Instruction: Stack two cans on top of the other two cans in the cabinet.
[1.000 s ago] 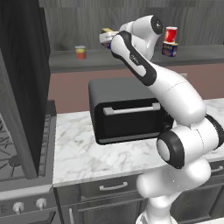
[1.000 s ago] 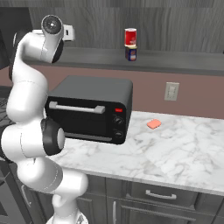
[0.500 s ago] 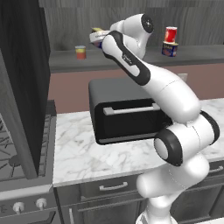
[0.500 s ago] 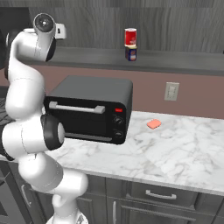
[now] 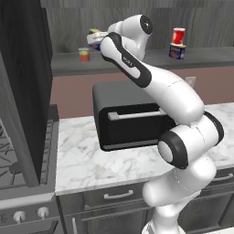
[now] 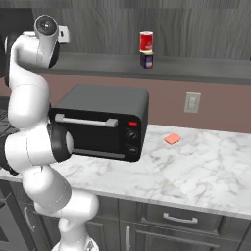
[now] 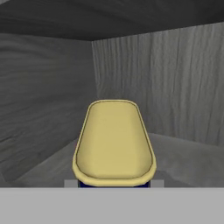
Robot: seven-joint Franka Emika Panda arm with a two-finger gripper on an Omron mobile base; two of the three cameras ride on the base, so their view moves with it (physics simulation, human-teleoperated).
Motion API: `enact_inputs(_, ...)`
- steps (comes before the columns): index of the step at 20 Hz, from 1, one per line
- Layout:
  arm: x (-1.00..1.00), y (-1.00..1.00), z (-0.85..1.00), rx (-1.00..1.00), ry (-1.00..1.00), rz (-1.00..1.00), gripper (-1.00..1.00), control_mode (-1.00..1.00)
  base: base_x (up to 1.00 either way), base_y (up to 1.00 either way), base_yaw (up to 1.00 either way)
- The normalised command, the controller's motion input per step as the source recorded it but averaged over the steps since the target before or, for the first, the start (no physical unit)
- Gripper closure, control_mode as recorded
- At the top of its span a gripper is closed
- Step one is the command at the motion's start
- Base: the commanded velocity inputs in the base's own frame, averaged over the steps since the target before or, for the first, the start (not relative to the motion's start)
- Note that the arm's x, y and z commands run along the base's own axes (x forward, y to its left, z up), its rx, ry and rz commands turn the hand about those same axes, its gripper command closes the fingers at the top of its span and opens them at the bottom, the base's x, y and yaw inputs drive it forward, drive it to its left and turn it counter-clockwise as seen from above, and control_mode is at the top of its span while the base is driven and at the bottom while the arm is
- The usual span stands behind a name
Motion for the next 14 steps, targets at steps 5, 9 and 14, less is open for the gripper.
enact_inputs(5, 0.18, 0.09, 0.0, 0.0, 0.0, 0.0, 1.0, -1.0, 0.0, 0.0, 0.0)
enact_inputs(9, 0.12, 0.17, 0.0, 0.0, 0.0, 0.0, 1.0, -1.0, 0.0, 0.0, 0.0)
enact_inputs(14, 0.09, 0.14, -0.03, 0.0, 0.0, 0.0, 1.0, -1.0, 0.0, 0.0, 0.0)
